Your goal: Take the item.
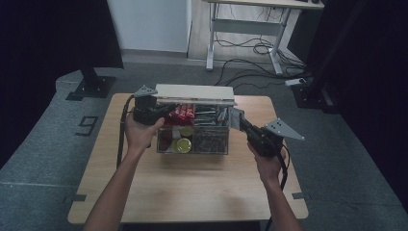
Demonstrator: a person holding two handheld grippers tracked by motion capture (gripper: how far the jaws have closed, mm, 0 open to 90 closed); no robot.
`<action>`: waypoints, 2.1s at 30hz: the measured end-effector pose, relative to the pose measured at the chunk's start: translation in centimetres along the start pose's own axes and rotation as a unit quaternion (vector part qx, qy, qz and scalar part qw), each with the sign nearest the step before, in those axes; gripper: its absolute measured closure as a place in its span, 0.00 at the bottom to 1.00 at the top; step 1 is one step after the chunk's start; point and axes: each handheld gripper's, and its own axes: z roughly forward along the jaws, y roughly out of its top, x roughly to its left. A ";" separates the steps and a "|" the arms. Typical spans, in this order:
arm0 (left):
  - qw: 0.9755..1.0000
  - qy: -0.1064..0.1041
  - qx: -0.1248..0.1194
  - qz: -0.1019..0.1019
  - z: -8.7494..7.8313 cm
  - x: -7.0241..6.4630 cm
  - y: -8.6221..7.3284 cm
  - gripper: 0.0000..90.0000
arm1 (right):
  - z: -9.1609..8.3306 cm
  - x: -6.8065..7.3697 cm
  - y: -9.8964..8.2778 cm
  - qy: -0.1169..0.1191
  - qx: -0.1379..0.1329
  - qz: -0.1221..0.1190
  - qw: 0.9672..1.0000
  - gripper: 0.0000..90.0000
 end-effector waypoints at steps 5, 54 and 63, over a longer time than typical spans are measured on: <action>1.000 0.000 -0.001 0.001 0.0 -0.1 0.0 1.00 | -0.5 -0.1 0.0 0.000 -0.003 0.000 1.000 0.99; 1.000 0.000 0.002 0.003 0.1 -0.4 0.1 1.00 | -4.5 -3.2 -2.8 -0.021 0.007 0.015 1.000 0.99; 1.000 -0.002 0.003 0.003 0.1 -0.5 0.0 1.00 | -4.4 -4.1 -4.5 -0.029 0.022 0.027 0.999 0.99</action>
